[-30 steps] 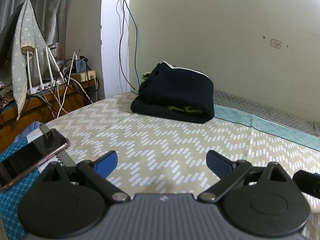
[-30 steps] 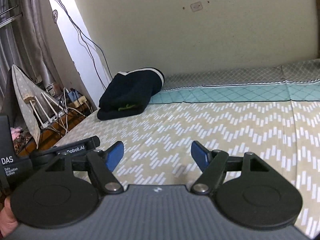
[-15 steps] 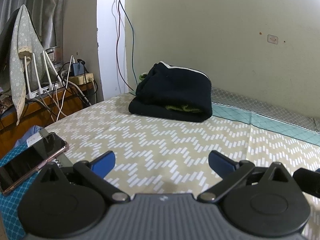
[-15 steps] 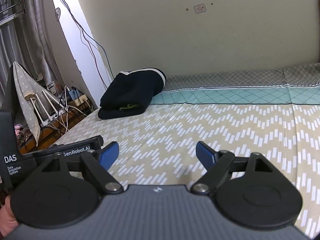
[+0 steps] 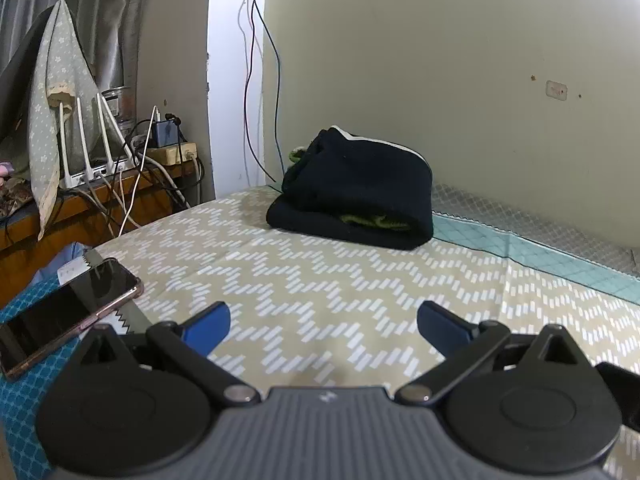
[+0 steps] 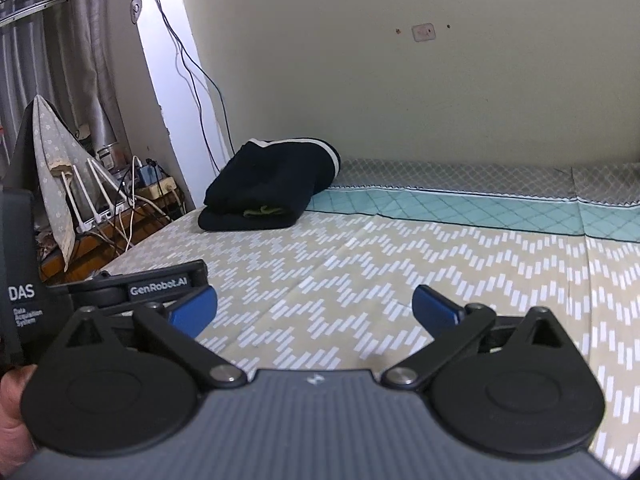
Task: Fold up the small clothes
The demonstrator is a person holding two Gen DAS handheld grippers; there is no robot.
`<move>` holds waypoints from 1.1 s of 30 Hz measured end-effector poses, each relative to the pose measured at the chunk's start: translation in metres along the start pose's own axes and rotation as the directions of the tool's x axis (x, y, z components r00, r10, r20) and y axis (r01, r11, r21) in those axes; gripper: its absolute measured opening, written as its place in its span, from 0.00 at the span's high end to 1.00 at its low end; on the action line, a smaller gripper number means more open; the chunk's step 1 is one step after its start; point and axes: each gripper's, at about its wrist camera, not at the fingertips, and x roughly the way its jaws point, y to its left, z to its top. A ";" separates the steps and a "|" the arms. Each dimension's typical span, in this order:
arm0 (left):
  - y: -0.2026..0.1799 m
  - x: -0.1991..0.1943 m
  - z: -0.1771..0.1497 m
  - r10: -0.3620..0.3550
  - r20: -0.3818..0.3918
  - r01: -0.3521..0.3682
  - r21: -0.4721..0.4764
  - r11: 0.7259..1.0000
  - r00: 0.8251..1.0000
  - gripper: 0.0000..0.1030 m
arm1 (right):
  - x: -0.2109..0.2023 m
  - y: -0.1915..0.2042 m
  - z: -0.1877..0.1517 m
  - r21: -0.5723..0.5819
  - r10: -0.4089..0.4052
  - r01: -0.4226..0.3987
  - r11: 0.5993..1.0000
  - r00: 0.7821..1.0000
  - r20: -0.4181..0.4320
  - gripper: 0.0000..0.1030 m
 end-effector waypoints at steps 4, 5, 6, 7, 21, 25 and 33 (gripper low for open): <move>-0.001 0.005 0.000 -0.004 -0.044 0.005 0.021 1.000 0.999 0.00 | 0.000 0.000 0.000 0.004 -0.004 0.004 1.000 1.000 -0.006 0.00; -0.002 0.004 -0.001 -0.007 -0.042 0.008 0.022 1.000 0.999 0.00 | 0.000 0.001 0.000 0.003 -0.003 0.003 1.000 1.000 -0.008 0.00; -0.002 0.003 -0.001 -0.005 -0.036 0.006 0.021 1.000 0.999 0.00 | 0.000 0.001 0.000 0.004 -0.003 0.003 1.000 1.000 -0.009 0.00; -0.002 0.002 -0.002 -0.003 -0.028 0.004 0.020 1.000 1.000 0.00 | 0.000 0.000 -0.001 0.007 -0.003 0.003 1.000 1.000 -0.010 0.00; -0.002 0.004 -0.002 -0.043 -0.034 0.044 0.022 0.999 0.998 0.00 | 0.001 -0.002 0.000 0.024 -0.001 0.002 1.000 1.000 -0.029 0.00; -0.001 0.004 -0.001 -0.062 -0.039 0.062 0.012 0.998 0.997 0.00 | 0.001 -0.002 0.000 0.031 -0.001 0.002 1.000 1.000 -0.030 0.00; 0.002 0.007 -0.001 -0.054 -0.060 0.053 -0.022 0.998 0.997 0.00 | 0.001 -0.002 0.000 0.031 -0.001 0.002 1.000 1.000 -0.029 0.00</move>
